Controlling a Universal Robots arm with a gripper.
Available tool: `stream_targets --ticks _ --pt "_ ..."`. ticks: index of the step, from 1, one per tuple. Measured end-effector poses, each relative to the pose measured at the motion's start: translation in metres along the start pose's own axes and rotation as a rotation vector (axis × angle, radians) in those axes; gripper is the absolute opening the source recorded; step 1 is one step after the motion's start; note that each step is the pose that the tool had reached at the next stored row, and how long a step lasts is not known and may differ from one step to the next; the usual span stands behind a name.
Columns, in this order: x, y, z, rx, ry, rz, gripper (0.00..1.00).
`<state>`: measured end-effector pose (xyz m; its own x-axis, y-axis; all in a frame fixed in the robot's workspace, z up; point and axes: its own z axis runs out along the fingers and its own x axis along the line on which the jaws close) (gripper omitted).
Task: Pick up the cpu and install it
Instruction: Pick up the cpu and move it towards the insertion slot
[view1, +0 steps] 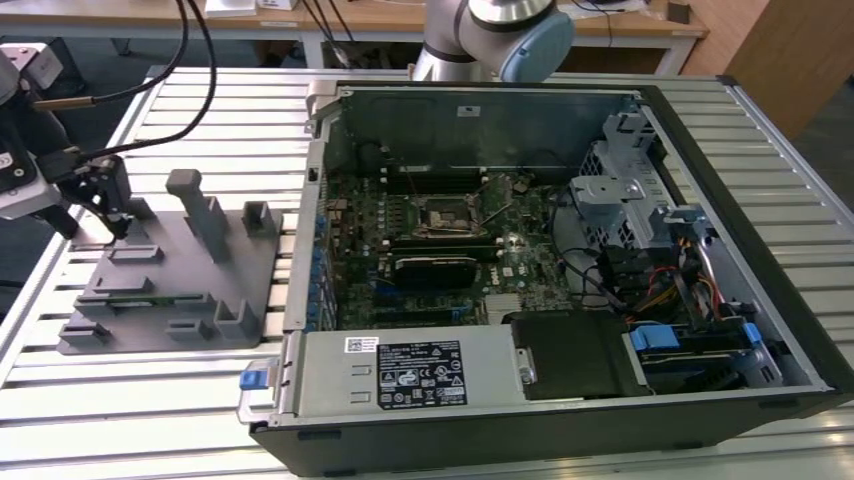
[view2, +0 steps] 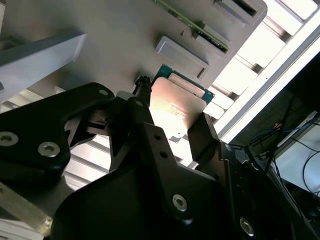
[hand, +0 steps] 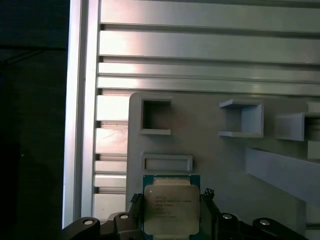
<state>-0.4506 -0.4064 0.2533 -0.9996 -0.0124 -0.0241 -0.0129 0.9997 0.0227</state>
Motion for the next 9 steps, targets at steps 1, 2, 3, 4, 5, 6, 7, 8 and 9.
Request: stream_targets --ticks 1,2,3,4,5,6,7,8,9 --pt "0.0 0.0001 -0.0014 0.0 0.0 0.0 0.54" --pt "-0.0001 0.0002 -0.003 0.0 0.0 0.0 0.54" --pt "-0.0001 0.0003 -0.0046 0.0 0.0 0.0 0.54" --pt "-0.0002 0.0003 -0.006 -0.0001 -0.0001 0.0 0.54" --pt "-0.0002 0.0004 -0.0073 0.0 -0.0001 0.0 0.54" --pt "-0.0002 0.0004 -0.0086 0.0 0.0 0.0 0.54" --pt "-0.0002 0.0005 -0.0097 0.0 0.0 0.0 0.54" --pt "-0.0003 0.0005 -0.0107 0.0 0.0 0.0 0.54" --pt "-0.0003 0.0005 -0.0117 0.0 -0.0001 0.0 0.54"
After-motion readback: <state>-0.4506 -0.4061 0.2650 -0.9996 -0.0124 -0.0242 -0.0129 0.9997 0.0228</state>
